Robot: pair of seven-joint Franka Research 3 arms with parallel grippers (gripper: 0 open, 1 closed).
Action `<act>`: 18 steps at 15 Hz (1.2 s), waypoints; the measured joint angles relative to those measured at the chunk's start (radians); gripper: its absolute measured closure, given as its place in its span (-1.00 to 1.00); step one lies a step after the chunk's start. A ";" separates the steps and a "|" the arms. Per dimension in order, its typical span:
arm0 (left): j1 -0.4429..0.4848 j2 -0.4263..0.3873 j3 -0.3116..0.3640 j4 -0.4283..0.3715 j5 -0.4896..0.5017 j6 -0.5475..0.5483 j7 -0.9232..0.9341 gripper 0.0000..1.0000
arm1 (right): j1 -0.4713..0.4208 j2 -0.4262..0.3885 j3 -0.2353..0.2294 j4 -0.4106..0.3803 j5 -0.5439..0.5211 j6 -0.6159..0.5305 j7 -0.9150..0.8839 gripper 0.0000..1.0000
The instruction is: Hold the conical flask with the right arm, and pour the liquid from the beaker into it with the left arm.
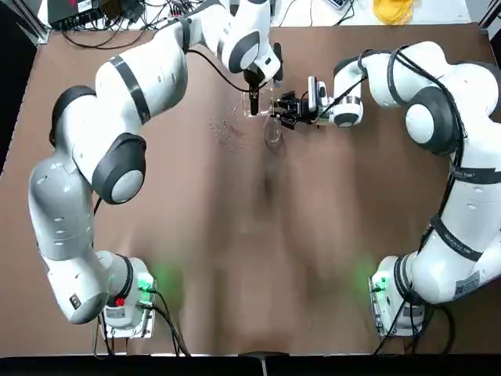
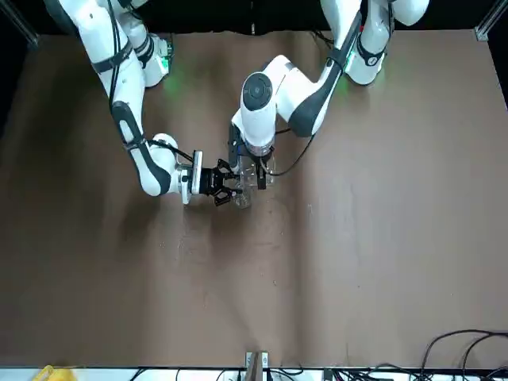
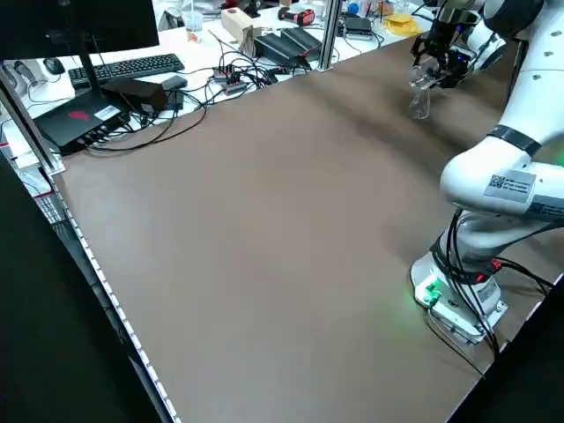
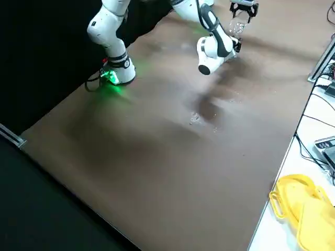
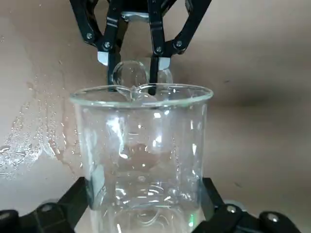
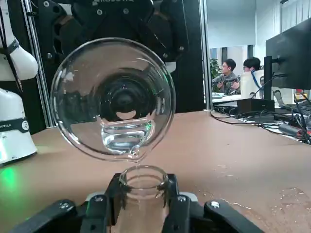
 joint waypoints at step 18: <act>-0.010 0.000 0.001 0.001 0.018 -0.012 0.000 -0.93 | 0.000 0.000 0.000 -0.006 0.000 0.000 0.000 0.20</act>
